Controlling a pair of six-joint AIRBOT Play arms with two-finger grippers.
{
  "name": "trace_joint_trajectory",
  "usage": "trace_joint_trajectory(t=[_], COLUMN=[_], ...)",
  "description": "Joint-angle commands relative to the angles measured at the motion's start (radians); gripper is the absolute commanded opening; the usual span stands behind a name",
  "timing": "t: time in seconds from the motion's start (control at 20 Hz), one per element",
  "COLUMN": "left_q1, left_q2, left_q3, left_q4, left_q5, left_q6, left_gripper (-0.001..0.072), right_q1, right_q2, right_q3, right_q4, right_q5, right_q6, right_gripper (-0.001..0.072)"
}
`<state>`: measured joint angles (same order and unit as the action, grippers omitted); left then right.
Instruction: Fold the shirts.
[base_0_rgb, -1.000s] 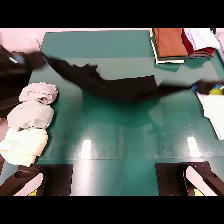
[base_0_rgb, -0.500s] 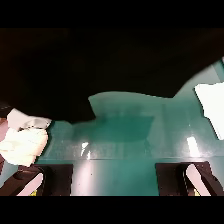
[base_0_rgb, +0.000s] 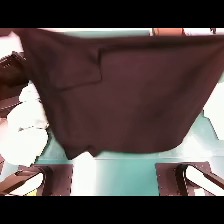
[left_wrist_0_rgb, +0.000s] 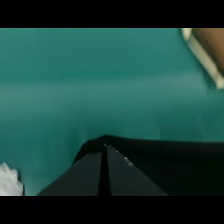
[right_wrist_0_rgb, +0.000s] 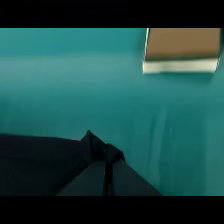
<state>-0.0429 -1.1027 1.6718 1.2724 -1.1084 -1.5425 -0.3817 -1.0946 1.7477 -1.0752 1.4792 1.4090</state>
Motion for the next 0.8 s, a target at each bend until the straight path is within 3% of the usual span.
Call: trace_joint_trajectory(t=[0.0, 0.15, 0.35, 0.55, 0.75], left_q1=[-0.001, 0.0, 0.012, 0.073, 0.077], left_q2=[-0.192, -0.361, -0.453, -0.457, -0.458], left_q3=[-0.136, -0.137, -0.084, -0.035, -0.137], left_q4=[-0.019, -0.019, -0.021, -0.023, -0.024], left_q5=[-0.027, 0.05, 0.156, 0.023, -0.082], left_q6=[-0.002, 0.016, 0.017, 0.04, 0.104], left_gripper=[0.002, 0.002, 0.002, 0.002, 0.0019], right_q1=[0.161, 0.198, 0.201, 0.193, 0.197], right_q2=[-0.163, -0.329, -0.494, -0.523, -0.483], right_q3=[-0.182, -0.208, -0.051, 0.037, -0.137], right_q4=[-0.239, -0.252, -0.252, -0.261, -0.263], right_q5=[0.01, -0.062, -0.091, -0.022, -0.05], right_q6=[0.035, 0.051, 0.054, 0.024, 0.023], right_gripper=[0.002, 0.002, 0.002, 0.002, 0.0021])
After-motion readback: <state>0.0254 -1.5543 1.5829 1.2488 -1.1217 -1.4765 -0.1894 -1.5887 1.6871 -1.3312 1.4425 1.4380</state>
